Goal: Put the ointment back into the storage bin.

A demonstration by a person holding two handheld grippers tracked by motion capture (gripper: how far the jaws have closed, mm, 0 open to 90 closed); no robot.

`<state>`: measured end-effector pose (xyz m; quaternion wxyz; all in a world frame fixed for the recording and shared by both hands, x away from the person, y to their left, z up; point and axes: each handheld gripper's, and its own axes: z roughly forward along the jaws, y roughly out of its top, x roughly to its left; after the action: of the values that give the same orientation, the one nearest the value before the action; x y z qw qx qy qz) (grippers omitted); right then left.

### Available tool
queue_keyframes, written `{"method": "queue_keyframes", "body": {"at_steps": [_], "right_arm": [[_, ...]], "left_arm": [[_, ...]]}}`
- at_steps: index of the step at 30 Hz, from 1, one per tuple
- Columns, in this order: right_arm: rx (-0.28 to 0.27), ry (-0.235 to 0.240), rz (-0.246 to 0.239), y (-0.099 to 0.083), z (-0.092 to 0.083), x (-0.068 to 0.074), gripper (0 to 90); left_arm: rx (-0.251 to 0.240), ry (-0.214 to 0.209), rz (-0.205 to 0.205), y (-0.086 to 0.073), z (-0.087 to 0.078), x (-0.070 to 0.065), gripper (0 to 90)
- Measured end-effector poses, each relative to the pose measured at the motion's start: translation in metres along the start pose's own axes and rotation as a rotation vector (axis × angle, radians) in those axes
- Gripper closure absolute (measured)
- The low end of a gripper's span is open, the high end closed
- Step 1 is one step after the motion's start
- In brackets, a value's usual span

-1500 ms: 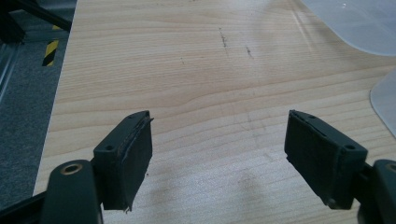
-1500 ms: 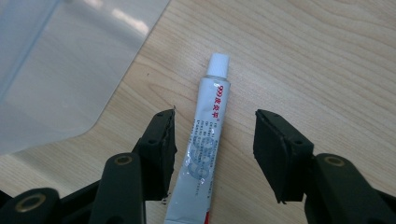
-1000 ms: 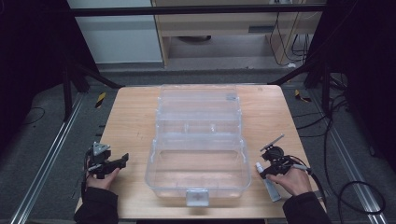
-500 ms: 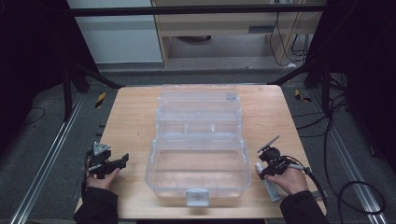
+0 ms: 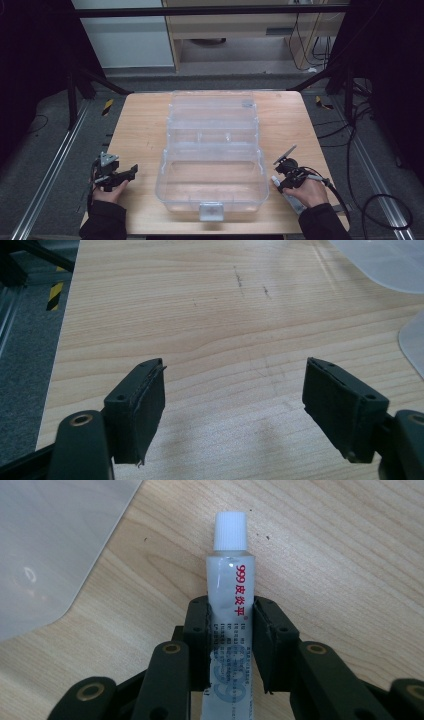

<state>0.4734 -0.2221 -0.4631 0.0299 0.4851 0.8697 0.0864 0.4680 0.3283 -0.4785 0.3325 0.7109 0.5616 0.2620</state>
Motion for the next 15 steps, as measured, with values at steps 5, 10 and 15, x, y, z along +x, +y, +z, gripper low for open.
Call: {"method": "queue_keyframes", "body": {"at_steps": [5,10,15], "right_arm": [[-0.031,0.019,0.003,-0.003,-0.009,-0.003,69.8],[-0.114,0.046,-0.009,-0.008,-0.033,-0.007,69.9],[-0.188,0.038,-0.017,-0.010,-0.055,-0.007,69.8]], "left_arm": [[0.004,-0.001,0.005,0.001,0.001,-0.001,25.0],[0.010,-0.003,0.009,0.000,0.002,-0.002,25.0],[0.008,-0.003,0.009,0.001,0.001,-0.002,25.2]]}}
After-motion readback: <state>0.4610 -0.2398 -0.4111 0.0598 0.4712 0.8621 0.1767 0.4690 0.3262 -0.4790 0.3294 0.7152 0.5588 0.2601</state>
